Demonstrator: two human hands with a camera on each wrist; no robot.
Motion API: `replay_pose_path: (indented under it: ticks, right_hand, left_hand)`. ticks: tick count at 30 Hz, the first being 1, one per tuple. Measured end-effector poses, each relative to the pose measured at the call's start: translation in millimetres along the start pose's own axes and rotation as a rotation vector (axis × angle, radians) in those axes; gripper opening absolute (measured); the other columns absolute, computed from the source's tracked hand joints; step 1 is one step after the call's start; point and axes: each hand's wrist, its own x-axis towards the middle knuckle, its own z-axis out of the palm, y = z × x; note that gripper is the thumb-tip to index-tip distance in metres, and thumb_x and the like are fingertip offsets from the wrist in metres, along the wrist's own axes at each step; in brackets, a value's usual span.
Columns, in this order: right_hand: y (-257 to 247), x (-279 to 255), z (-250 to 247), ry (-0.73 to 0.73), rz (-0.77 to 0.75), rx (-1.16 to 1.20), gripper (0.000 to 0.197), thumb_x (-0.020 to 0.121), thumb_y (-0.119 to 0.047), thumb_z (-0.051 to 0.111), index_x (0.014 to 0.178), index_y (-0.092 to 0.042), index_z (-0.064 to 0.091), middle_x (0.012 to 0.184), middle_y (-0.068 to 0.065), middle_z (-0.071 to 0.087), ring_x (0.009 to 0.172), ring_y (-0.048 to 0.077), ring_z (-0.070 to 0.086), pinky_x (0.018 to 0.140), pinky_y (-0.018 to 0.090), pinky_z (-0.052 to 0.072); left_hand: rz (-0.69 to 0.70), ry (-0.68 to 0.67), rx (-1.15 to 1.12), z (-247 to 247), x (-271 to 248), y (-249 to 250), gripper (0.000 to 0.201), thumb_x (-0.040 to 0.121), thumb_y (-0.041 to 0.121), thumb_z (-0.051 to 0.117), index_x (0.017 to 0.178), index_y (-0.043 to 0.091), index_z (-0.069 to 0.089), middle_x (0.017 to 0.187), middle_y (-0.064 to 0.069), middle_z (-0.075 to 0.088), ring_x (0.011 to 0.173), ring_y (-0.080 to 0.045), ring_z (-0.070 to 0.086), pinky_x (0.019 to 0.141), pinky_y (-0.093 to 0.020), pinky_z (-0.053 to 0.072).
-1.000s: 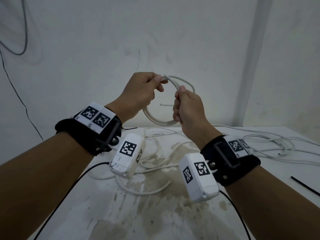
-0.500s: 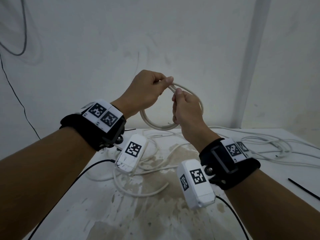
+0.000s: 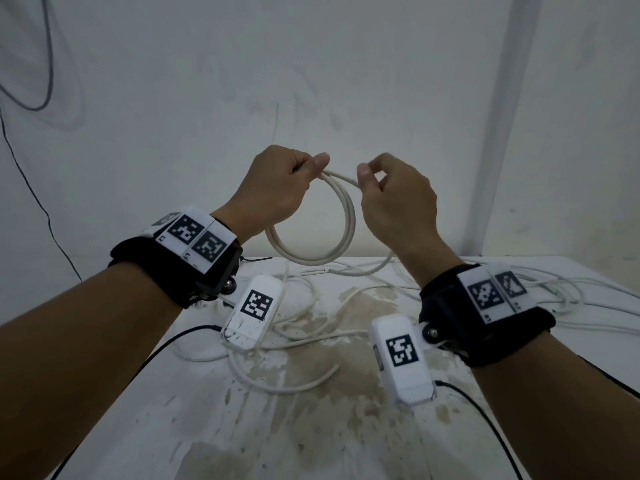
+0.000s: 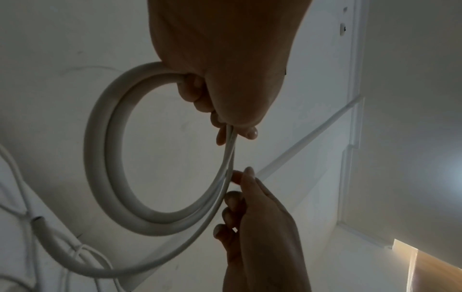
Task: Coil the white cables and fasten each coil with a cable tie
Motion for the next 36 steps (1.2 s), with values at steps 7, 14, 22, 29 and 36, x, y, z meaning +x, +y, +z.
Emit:
replay_pose_path:
  ticks: [7,14,22,29,36]
  right_hand:
    - [-0.4,13.4,-7.1,-0.275,0.074,0.329,0.034,0.095,-0.034,0.063,0.069,-0.012,0.059,0.068,-0.002,0.058,0.063,0.012,0.05,0.067,0.029,0.047]
    - [-2.2,-2.4,-6.8,-0.65,0.575,1.112,0.03,0.101,-0.033,0.054,0.106,-0.004,0.06,0.095,0.011,0.066,0.084,0.025,0.066,0.079,0.044,0.06]
    - [7.9,-10.6,1.1,-0.908,0.597,1.455,0.031,0.104,-0.03,0.038,0.101,-0.01,0.061,0.063,-0.005,0.042,0.052,0.009,0.039,0.056,0.023,0.044]
    - [-0.5,-7.9,4.5,-0.747,0.606,1.291,0.039,0.106,-0.038,0.035,0.082,-0.014,0.053,0.055,-0.006,0.023,0.043,0.008,0.018,0.039,0.021,0.024]
    - [-0.7,-9.6,6.0,-0.683,0.615,1.2,0.042,0.106,-0.039,0.037,0.081,-0.011,0.058,0.052,-0.006,0.026,0.042,0.008,0.018,0.039,0.021,0.016]
  left_hand:
    - [0.035,0.105,-0.038,0.9,-0.7,-6.0,0.06,0.1,0.047,0.049,0.082,-0.008,0.066,0.063,-0.009,0.054,0.054,-0.012,0.041,0.056,-0.025,0.035]
    - [0.029,0.147,-0.116,5.1,-1.3,-2.8,0.062,0.102,0.046,0.047,0.069,-0.005,0.057,0.054,0.002,0.049,0.046,-0.008,0.037,0.053,-0.024,0.033]
    - [0.03,0.077,-0.096,7.5,-4.3,-5.0,0.057,0.102,0.045,0.047,0.059,0.008,0.049,0.05,0.008,0.045,0.045,-0.007,0.035,0.05,-0.019,0.031]
    - [0.085,-0.004,-0.038,9.8,-3.9,-1.1,0.05,0.102,0.045,0.046,0.064,0.016,0.061,0.053,0.005,0.049,0.044,-0.005,0.039,0.051,-0.018,0.032]
    - [0.068,0.035,-0.041,16.8,-11.4,-5.5,0.054,0.104,0.043,0.044,0.066,0.011,0.066,0.054,0.008,0.059,0.044,-0.003,0.047,0.054,-0.016,0.035]
